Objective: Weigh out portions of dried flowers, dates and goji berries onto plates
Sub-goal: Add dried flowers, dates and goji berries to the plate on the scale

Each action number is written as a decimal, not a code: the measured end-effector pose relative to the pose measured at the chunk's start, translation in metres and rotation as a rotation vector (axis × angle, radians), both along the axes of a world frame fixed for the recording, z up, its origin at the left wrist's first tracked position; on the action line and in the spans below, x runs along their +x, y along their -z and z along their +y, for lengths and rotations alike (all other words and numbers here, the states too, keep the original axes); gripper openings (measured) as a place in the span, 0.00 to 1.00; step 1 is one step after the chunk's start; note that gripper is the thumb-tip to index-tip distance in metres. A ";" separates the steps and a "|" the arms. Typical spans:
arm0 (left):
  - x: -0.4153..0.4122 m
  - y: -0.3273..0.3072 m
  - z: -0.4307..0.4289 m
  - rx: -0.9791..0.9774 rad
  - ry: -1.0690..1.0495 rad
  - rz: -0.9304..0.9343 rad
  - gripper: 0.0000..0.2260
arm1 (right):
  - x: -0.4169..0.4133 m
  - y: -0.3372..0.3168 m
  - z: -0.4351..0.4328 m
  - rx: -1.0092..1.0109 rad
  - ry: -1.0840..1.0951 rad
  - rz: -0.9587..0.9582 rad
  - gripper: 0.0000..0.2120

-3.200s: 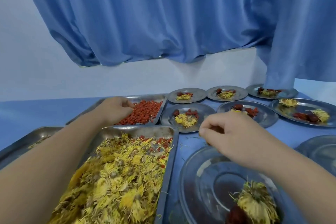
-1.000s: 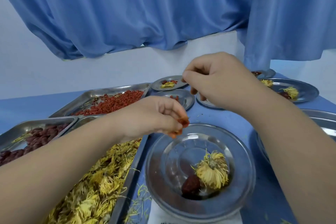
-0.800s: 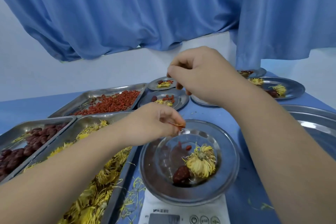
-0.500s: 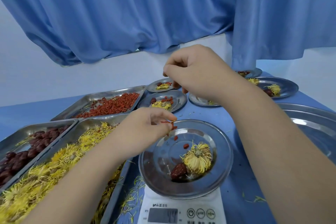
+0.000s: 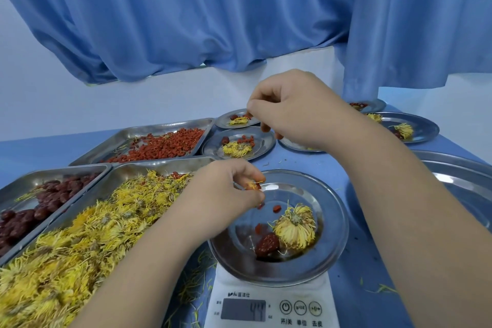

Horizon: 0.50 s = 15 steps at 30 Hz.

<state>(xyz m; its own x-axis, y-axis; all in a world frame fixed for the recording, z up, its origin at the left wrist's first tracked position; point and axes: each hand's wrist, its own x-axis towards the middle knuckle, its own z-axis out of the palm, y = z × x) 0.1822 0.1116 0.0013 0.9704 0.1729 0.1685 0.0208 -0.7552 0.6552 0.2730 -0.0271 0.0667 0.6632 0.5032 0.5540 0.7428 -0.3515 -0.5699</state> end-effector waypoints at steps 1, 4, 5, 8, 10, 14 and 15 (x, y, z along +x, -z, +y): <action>0.000 0.000 0.001 -0.015 -0.001 0.007 0.07 | 0.001 0.001 0.001 -0.005 0.003 0.000 0.09; 0.002 -0.001 0.002 -0.051 0.008 0.025 0.07 | 0.002 0.005 0.004 -0.035 0.007 -0.002 0.09; 0.003 -0.002 0.003 -0.049 0.012 0.028 0.07 | 0.003 0.006 0.005 -0.046 0.007 -0.005 0.09; 0.004 -0.007 0.004 -0.052 0.039 0.022 0.07 | 0.003 0.007 0.006 -0.083 0.007 -0.009 0.10; 0.005 -0.009 0.005 -0.075 0.048 0.014 0.06 | 0.004 0.007 0.006 -0.107 0.005 -0.003 0.10; 0.005 -0.010 0.009 -0.092 0.059 -0.008 0.04 | 0.004 0.010 0.007 -0.174 0.023 -0.001 0.10; 0.005 -0.010 0.010 -0.098 0.059 -0.011 0.04 | 0.004 0.010 0.006 -0.183 0.031 0.004 0.09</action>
<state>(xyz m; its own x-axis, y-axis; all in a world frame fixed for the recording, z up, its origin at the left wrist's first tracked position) 0.1870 0.1219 0.0108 0.9776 0.1320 0.1639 -0.0289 -0.6869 0.7262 0.2771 -0.0210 0.0568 0.6821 0.5743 0.4527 0.7277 -0.4724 -0.4973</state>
